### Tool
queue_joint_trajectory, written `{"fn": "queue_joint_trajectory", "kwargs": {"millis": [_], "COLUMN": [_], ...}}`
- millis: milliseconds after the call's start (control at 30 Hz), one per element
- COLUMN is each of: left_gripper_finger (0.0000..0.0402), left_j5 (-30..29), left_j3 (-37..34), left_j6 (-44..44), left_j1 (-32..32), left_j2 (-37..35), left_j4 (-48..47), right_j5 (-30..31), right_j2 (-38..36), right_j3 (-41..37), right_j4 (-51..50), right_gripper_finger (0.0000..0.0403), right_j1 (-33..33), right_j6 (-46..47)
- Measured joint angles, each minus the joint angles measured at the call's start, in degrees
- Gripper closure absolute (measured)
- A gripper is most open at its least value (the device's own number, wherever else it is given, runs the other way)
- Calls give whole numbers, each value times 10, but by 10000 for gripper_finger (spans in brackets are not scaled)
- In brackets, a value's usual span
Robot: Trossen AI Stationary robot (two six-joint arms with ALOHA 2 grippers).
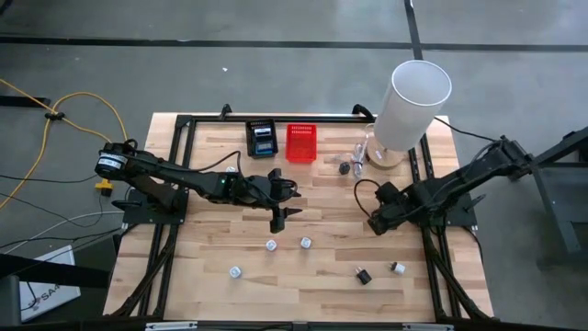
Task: Pick & Place Office items
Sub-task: Put the blue digital timer into the black basket
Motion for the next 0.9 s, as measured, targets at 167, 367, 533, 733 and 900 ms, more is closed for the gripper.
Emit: {"fn": "queue_joint_trajectory", "kwargs": {"millis": [167, 367, 533, 733, 900], "left_gripper_finger": [187, 187, 187, 187, 187], "left_j5": [0, 0, 0, 0, 0], "left_j3": [0, 0, 0, 0, 0], "left_j6": [0, 0, 0, 0, 0], "left_j1": [0, 0, 0, 0, 0], "left_j2": [0, 0, 0, 0, 0], "left_j4": [0, 0, 0, 0, 0], "right_j5": [-21, -21, -20, 14, -1], "right_j2": [18, 61, 93, 104, 102], "right_j3": [0, 0, 0, -9, -41], "right_j4": [-1, -1, -2, -3, 1], "right_gripper_finger": [257, 257, 257, 257, 257], "right_j1": [2, 2, 2, 25, 52], "right_j6": [30, 82, 118, 169, 222]}}
